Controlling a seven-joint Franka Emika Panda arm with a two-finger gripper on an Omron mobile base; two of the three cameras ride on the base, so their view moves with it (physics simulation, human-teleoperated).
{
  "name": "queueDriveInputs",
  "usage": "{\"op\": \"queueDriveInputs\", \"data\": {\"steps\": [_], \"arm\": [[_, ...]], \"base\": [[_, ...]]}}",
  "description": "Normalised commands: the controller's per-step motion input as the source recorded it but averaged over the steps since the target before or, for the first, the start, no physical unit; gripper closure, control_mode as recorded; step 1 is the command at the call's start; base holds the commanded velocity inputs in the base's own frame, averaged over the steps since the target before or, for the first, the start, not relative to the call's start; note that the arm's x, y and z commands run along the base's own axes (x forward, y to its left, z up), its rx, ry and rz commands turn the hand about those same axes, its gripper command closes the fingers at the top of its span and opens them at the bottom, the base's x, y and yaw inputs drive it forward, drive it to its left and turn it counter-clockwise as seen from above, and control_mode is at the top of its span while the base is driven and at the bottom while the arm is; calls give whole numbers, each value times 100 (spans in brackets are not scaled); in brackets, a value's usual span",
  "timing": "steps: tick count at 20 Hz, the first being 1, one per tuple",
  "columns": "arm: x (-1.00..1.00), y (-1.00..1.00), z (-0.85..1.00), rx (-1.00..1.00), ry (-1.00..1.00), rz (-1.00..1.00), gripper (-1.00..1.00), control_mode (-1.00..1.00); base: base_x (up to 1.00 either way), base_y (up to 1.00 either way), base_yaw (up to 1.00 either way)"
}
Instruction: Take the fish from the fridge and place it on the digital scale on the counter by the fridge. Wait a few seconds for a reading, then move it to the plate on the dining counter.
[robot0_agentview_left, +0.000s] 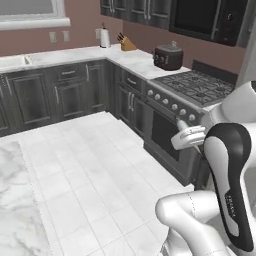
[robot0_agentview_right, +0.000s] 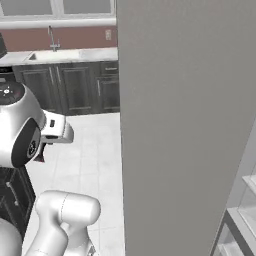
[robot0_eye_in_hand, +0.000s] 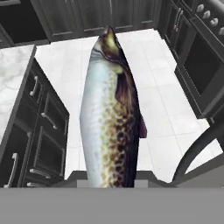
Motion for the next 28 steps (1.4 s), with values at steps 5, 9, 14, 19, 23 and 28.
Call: {"op": "queueDriveInputs", "data": {"steps": [5,9,14,19,23,28], "arm": [[0,0,0,0,0,0,100,100],[0,0,0,0,0,0,100,100],[0,0,0,0,0,0,100,100],[0,0,0,0,0,0,100,100],[0,0,0,0,0,0,100,100],[0,0,0,0,0,0,100,100]], "base": [[-38,7,31],[-51,20,27],[33,54,8],[93,64,0],[100,17,0],[100,-12,-9]]}}
